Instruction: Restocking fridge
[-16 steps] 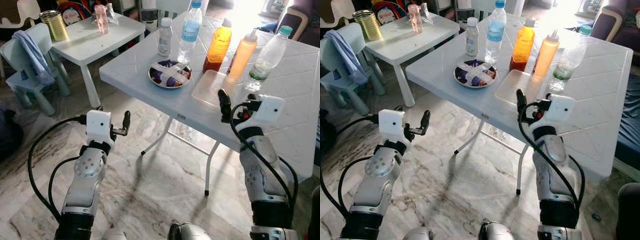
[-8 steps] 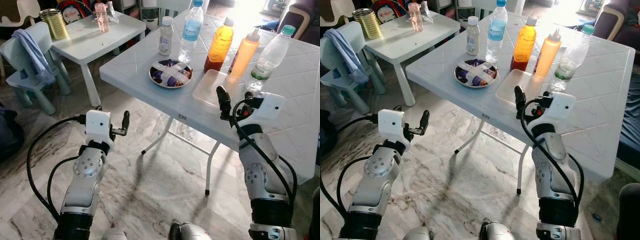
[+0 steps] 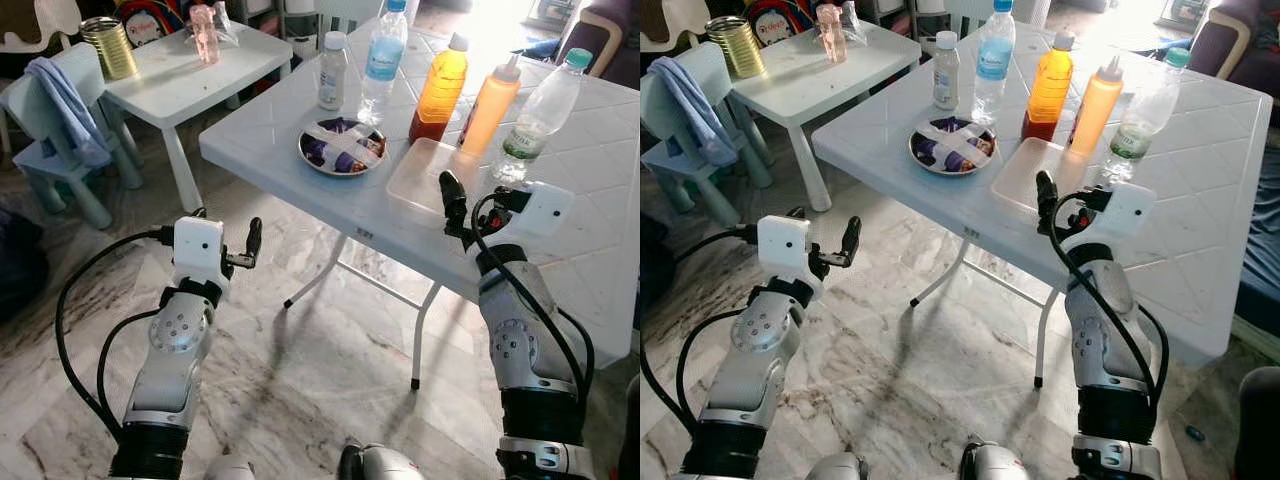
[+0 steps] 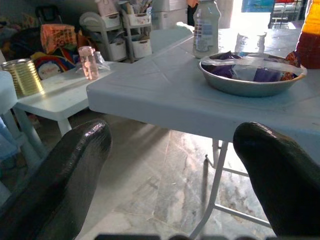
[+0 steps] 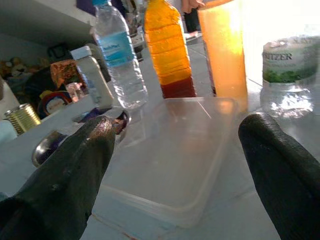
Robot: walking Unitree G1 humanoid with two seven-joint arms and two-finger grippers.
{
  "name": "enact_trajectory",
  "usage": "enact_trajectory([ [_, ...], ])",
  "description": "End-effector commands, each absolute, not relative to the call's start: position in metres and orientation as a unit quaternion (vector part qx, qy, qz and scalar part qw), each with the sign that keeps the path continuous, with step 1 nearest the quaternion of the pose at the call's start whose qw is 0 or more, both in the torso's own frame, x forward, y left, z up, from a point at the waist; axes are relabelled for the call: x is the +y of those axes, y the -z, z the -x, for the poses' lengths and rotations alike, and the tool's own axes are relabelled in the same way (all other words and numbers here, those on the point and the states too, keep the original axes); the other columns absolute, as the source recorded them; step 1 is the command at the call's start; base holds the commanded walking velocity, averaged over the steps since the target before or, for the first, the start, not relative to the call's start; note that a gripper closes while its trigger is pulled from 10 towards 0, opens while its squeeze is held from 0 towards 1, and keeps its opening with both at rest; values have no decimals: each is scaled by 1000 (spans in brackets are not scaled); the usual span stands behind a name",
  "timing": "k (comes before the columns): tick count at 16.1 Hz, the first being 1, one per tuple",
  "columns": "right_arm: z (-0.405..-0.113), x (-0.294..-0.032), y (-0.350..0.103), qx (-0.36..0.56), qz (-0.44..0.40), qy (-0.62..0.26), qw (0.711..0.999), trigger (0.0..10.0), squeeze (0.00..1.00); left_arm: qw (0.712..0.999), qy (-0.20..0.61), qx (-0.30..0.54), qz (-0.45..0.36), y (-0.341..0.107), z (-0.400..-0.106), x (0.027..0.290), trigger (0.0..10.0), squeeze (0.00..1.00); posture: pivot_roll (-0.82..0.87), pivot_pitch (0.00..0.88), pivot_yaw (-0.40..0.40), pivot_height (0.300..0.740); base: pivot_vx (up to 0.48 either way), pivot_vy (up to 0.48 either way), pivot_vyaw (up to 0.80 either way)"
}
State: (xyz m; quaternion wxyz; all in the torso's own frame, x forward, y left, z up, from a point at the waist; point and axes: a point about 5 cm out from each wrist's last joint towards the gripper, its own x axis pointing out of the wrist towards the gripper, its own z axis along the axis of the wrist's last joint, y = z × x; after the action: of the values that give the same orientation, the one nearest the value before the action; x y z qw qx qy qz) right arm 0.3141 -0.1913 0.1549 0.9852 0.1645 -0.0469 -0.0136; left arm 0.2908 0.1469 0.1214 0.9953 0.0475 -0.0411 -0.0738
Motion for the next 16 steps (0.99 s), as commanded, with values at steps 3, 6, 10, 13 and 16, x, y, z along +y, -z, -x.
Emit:
enact_trajectory([
  [3,-322,-196,-143,-9,-209,41,977,10000,0,995,70,-40,-53,-120,-291,147,10000,0,63,80,-23,740,0,0,0],
  [6,-326,-194,-138,6,-210,39,977,10000,0,995,74,-41,-52,-120,-290,145,10000,0,66,80,-27,740,0,0,0],
  [10,-340,-191,-130,29,-256,28,966,10000,0,995,77,-39,-53,-119,-288,144,10000,0,77,96,-23,740,0,0,0],
  [13,-345,-187,-128,37,-292,13,956,0,0,995,77,-35,-58,-117,-285,147,10000,0,89,100,-23,740,0,0,0],
  [16,-349,-190,-124,42,-303,14,952,0,0,995,74,-33,-60,-116,-284,149,10000,0,93,106,-19,740,0,0,0],
])
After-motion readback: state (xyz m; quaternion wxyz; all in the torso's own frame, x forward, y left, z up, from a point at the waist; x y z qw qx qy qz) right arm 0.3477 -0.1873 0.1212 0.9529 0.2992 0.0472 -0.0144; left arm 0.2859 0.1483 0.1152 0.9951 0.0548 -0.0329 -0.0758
